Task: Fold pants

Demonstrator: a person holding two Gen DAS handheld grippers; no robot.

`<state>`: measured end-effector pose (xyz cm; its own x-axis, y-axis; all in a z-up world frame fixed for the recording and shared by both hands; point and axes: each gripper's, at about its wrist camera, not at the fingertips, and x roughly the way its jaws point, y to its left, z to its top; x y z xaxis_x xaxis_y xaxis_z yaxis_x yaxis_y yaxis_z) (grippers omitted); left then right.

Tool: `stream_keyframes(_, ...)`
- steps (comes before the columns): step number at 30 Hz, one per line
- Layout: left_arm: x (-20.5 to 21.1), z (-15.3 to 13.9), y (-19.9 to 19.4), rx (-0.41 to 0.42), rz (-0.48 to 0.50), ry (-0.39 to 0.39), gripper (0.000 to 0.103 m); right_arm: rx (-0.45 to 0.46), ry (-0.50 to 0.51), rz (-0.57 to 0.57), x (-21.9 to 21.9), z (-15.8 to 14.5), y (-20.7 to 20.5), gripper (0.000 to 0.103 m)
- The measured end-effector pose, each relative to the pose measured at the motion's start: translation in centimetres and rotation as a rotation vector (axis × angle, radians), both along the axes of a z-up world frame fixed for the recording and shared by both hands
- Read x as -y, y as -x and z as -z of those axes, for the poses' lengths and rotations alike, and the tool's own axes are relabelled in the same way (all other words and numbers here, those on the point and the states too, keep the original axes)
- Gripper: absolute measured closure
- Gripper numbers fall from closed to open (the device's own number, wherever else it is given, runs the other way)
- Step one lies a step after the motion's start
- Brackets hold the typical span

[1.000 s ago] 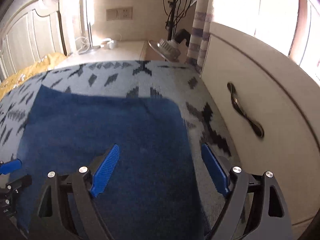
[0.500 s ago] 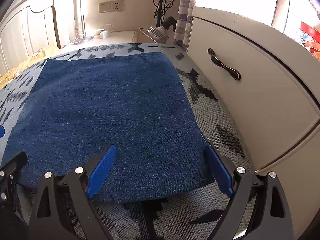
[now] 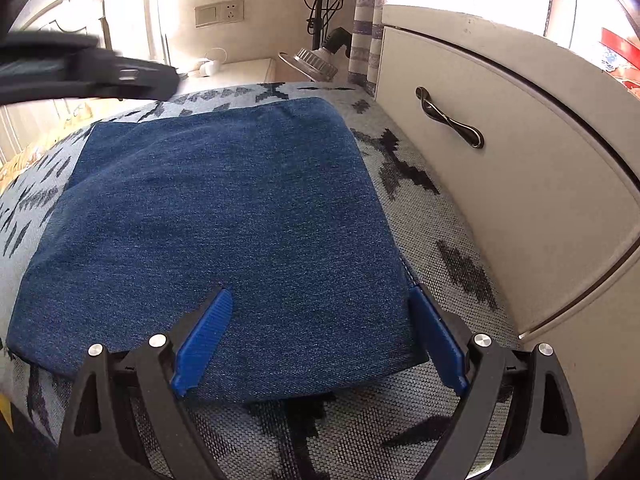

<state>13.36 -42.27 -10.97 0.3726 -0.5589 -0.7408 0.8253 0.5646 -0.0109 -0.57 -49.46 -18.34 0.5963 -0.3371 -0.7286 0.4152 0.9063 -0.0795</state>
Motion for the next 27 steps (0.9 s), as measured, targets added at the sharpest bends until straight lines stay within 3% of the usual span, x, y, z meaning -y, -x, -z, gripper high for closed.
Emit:
stream_keyframes(4, 7.4, 4.4, -3.8, -0.086, 0.043, -0.116, 0.078, -0.002, -0.007, 0.007, 0.0, 0.0, 0.0, 0.016)
stream_keyframes(7, 9.8, 5.1, -4.7, -0.079, 0.033, -0.133, 0.077, -0.006, -0.018, 0.008, 0.2, 0.1, -0.1, 0.016)
stream_keyframes(10, 9.5, 4.7, -5.5, -0.112, 0.000, -0.109, 0.074, -0.008, -0.024, 0.006, 0.4, 0.2, -0.1, 0.016)
stream_keyframes(14, 4.1, 3.5, -3.0, -0.152, -0.061, -0.052, 0.070, -0.003, -0.042, 0.004, 0.7, 0.4, 0.0, 0.016)
stream_keyframes(18, -4.3, 5.6, 0.8, -0.191, -0.165, -0.077, 0.064, 0.007, -0.045, 0.003, 0.7, 0.5, 0.1, 0.016)
stream_keyframes(22, -11.0, 6.6, 5.4, -0.069, -0.149, -0.105, 0.062, -0.001, -0.043, -0.002, 0.7, 0.5, 0.0, 0.016)
stream_keyframes(23, -12.4, 6.6, 6.1, -0.032, -0.183, -0.126, 0.048, -0.006, -0.042, -0.003, 0.6, 0.5, 0.0, 0.016)
stream_keyframes(24, -13.9, 6.6, 6.5, -0.013, -0.223, -0.135, 0.042, -0.012, -0.042, -0.005, 0.6, 0.5, -0.1, 0.016)
stream_keyframes(27, -17.9, 6.4, 6.0, -0.076, -0.342, -0.108, 0.042, -0.026, -0.042, -0.007, 0.6, 0.5, -0.4, 0.016)
